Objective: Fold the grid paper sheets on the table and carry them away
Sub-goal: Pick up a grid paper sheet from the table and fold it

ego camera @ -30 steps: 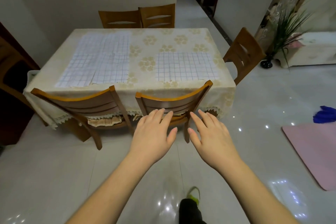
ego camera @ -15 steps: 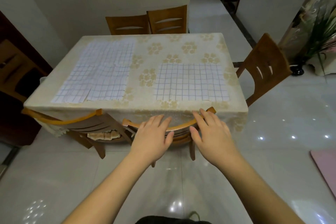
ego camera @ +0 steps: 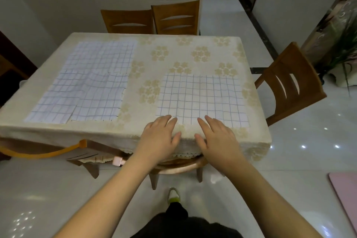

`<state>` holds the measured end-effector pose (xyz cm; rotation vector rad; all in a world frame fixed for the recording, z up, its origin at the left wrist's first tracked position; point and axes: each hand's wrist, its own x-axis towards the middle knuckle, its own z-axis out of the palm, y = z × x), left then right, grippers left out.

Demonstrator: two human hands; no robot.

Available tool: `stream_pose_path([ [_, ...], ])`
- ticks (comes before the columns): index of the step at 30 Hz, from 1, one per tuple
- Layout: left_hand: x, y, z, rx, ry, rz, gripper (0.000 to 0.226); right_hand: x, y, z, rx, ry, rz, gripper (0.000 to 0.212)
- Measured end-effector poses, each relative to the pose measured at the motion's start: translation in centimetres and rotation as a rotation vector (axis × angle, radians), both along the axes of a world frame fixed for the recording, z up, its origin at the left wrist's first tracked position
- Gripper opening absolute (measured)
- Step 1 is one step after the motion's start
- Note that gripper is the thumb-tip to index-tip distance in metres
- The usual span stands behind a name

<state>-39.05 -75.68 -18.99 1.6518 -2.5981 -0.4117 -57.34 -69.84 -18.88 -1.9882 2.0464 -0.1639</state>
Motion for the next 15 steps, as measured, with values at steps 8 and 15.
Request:
stream_pose_path([
  [8,0.8,-11.2,-2.2,0.15,0.081,-0.05,0.058,-1.0,-8.9,-2.2,0.095,0.079,-0.029,0.057],
  [15,-0.3,-15.6,-6.0,0.236,0.105,-0.039,0.053,-2.7,-13.0,-4.9,0.236,0.042,-0.06,0.057],
])
